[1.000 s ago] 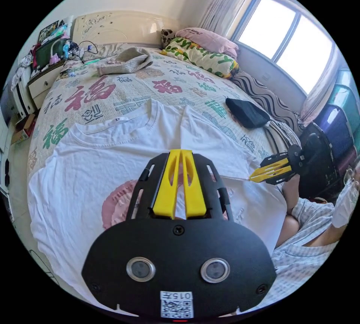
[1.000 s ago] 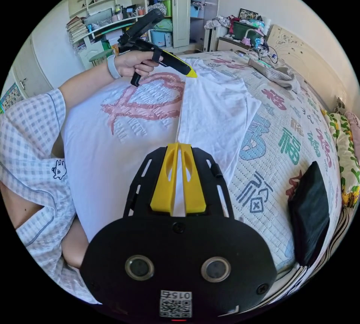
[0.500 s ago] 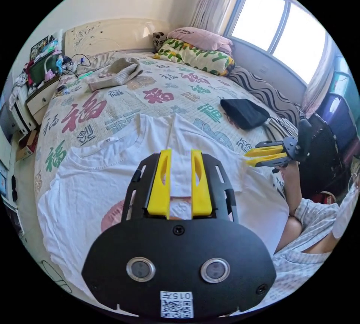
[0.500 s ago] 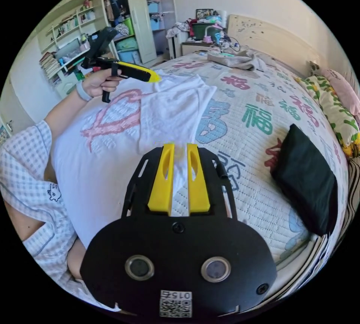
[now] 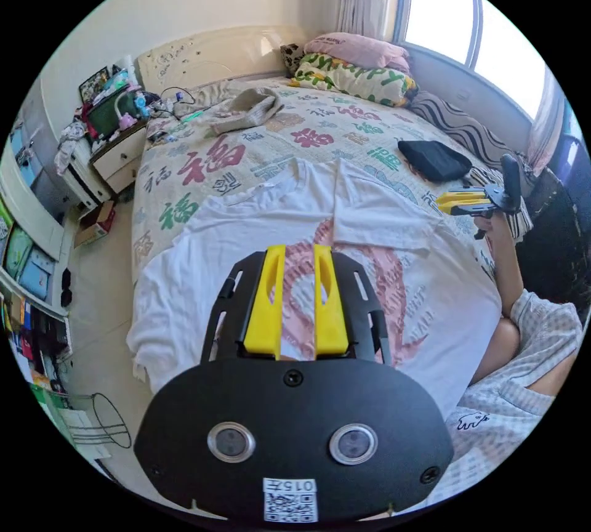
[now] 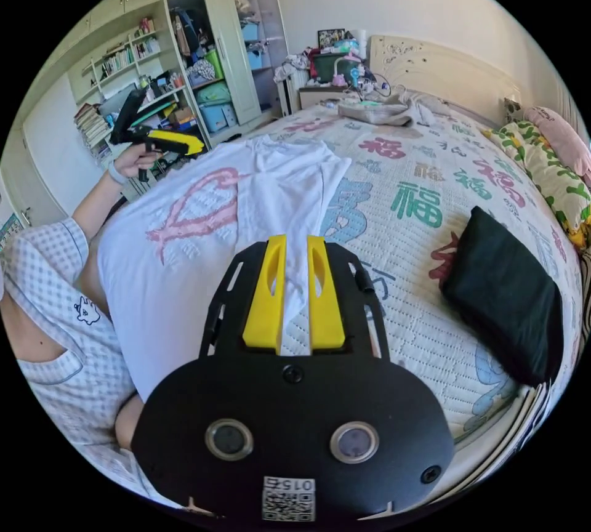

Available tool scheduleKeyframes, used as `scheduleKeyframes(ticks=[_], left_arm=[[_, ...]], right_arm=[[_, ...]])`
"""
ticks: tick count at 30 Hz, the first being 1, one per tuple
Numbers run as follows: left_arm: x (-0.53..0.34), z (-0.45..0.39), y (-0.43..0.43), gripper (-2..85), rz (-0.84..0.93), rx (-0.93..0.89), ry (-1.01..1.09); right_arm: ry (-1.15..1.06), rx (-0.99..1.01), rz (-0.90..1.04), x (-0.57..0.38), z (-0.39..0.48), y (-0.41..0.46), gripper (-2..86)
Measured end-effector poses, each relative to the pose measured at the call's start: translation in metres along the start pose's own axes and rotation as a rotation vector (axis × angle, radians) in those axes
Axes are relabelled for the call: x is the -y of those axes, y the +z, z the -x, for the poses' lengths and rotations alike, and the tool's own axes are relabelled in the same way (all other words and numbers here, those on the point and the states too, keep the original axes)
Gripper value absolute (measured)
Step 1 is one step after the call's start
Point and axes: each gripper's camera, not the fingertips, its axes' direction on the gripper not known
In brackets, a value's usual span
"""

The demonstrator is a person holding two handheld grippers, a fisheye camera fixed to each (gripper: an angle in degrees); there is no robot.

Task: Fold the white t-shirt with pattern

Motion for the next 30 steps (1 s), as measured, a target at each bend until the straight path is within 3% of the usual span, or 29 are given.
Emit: scheduleKeyframes(ticks=[3, 5, 8, 15, 21, 30], left_arm=[[-0.092, 0.097, -0.074, 8.3, -0.139, 0.058, -0.266], [-0.171, 0.178, -0.095, 9.8, -0.175, -0.027, -0.542], [-0.249, 0.233, -0.085, 11.0, -0.207, -0.153, -0.695], [-0.313, 0.283, -0.047, 11.8, -0.260, -0.367, -0.728], [-0.321, 0.294, -0.032, 12.2, -0.271, -0.422, -0.649], [-0.360, 0.279, -0.053, -0.2, -0.398, -0.375, -0.573]], right_arm=[[-0.077, 0.063, 0.019, 0.043, 0.048, 0.013, 6.4], [-0.144, 0.079, 0.059, 0.088, 0.098, 0.040, 6.6], [-0.234, 0.129, 0.108, 0.150, 0.167, 0.089, 6.5], [-0.335, 0.161, 0.286, 0.292, 0.315, 0.240, 7.0], [-0.377, 0.009, 0.472, 0.390, 0.419, 0.391, 8.1], [-0.519, -0.302, 0.690, 0.436, 0.524, 0.558, 9.5]])
